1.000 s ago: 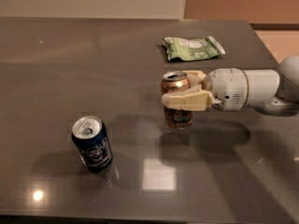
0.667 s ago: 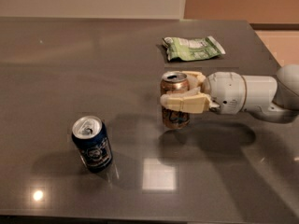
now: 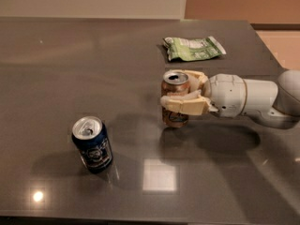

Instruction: Place orange can upright

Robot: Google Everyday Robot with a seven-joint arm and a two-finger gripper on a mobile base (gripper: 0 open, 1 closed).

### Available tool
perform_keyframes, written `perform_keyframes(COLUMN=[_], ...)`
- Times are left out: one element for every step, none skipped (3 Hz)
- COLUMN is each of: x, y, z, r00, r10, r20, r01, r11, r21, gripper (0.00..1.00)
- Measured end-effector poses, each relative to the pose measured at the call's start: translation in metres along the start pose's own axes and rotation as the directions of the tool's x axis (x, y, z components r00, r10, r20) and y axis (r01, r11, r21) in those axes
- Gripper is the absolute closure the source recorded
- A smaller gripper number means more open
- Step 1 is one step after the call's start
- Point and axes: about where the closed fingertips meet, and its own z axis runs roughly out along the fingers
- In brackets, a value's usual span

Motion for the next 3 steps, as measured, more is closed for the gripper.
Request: perform_keyframes(x=[0.007,0.015,0.02], y=[-0.001,-0.004,-0.006], z=[-0.002,-0.005,-0.008], r00=[0.996,0.992,0.992], r10=[-0.081,-0.116,-0.12], r20=[-0.033,-0.043,-0.023], r01=[0.082,0.118,0.121], r11=[0.9963,0.9925,0.9921], r21=[0.026,0.034,0.034], gripper=[0.6,0.36,0.13])
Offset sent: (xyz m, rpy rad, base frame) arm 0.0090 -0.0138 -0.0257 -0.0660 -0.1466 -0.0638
